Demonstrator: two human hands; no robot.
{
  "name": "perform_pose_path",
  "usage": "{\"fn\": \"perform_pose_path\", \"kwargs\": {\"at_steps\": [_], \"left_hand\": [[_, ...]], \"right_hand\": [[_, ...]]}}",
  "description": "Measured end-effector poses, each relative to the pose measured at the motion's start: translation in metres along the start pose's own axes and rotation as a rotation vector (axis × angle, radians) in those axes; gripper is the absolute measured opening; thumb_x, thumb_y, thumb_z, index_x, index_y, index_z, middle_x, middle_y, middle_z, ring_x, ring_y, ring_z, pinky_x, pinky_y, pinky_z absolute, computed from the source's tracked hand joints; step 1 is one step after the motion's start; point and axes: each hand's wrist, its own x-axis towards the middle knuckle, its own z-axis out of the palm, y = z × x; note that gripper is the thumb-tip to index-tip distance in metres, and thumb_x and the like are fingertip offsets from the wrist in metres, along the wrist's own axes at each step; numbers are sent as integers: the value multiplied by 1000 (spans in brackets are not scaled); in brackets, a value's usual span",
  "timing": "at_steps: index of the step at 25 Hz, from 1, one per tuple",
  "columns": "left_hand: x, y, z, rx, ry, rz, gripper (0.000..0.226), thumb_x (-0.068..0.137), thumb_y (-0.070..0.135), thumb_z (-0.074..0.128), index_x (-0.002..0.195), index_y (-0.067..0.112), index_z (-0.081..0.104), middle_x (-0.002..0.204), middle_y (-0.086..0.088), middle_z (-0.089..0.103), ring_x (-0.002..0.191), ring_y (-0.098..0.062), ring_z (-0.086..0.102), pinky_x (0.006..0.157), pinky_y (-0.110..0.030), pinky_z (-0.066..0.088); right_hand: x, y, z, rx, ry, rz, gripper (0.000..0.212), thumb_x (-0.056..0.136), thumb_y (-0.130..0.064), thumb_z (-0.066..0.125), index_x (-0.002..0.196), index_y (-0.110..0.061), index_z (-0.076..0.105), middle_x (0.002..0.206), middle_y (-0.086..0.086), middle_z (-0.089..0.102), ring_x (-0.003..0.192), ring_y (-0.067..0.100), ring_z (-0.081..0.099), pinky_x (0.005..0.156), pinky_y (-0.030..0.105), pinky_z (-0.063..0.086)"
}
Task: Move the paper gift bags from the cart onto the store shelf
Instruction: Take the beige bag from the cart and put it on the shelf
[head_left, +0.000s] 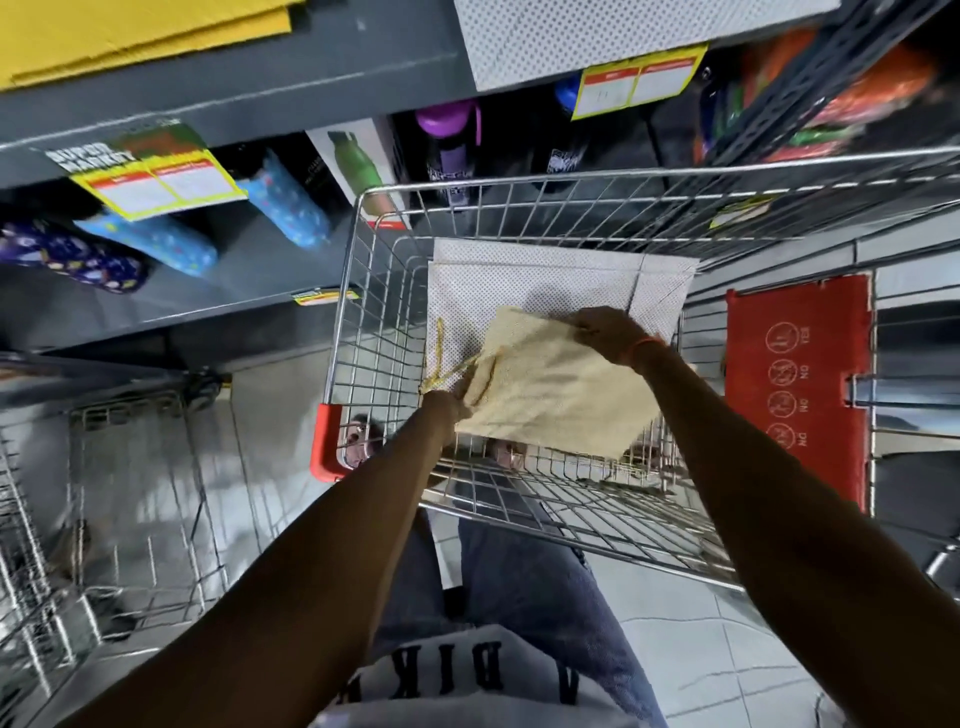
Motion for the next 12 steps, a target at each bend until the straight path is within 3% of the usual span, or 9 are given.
{"fn": "perform_pose_path", "kwargs": {"at_steps": [2, 4, 5, 7, 10, 12], "left_hand": [[-7, 8, -8, -71, 28, 65, 49, 85, -2, 62, 132, -2, 49, 127, -20, 57, 114, -32, 57, 87, -30, 50], [-18, 19, -17, -308, 28, 151, 39, 84, -5, 60, 120, 10, 54, 100, -13, 62, 76, -21, 61, 49, -12, 48], [-26, 26, -22, -441, 30, 185, 33, 83, -6, 59, 107, 17, 53, 85, -8, 60, 62, -13, 55, 38, -11, 42], [-38, 39, -34, -573, 12, 267, 36, 80, -13, 59, 88, 21, 49, 74, -1, 54, 60, -9, 51, 47, -18, 42], [-69, 62, -61, -445, -11, 512, 32, 81, -10, 61, 72, 19, 52, 74, -2, 53, 66, -14, 50, 56, -21, 42], [-87, 77, -84, -384, 38, 628, 27, 83, -5, 62, 71, 18, 54, 71, -2, 56, 62, -15, 51, 57, -22, 41]], "right_hand": [[-2, -1, -25, 36, 29, 8, 22, 93, -12, 54, 105, 4, 63, 108, 25, 65, 101, 30, 59, 76, 26, 33], [-8, -3, -45, 78, 64, 17, 21, 92, -10, 55, 105, 5, 62, 105, 23, 63, 98, 31, 58, 75, 24, 32], [-12, -3, -53, 113, 99, 21, 21, 92, -8, 54, 106, 6, 61, 103, 24, 62, 97, 31, 58, 73, 22, 31], [-21, -4, -63, 211, 191, 58, 23, 92, -4, 54, 110, 9, 59, 105, 26, 61, 96, 30, 56, 74, 22, 31], [-45, -15, -80, 438, 251, 82, 16, 92, 1, 54, 102, 12, 61, 103, 30, 66, 88, 21, 52, 76, 30, 36], [-61, -27, -93, 746, 173, 106, 18, 93, 6, 49, 87, -4, 62, 81, 10, 72, 79, 16, 53, 70, 27, 39]]}}
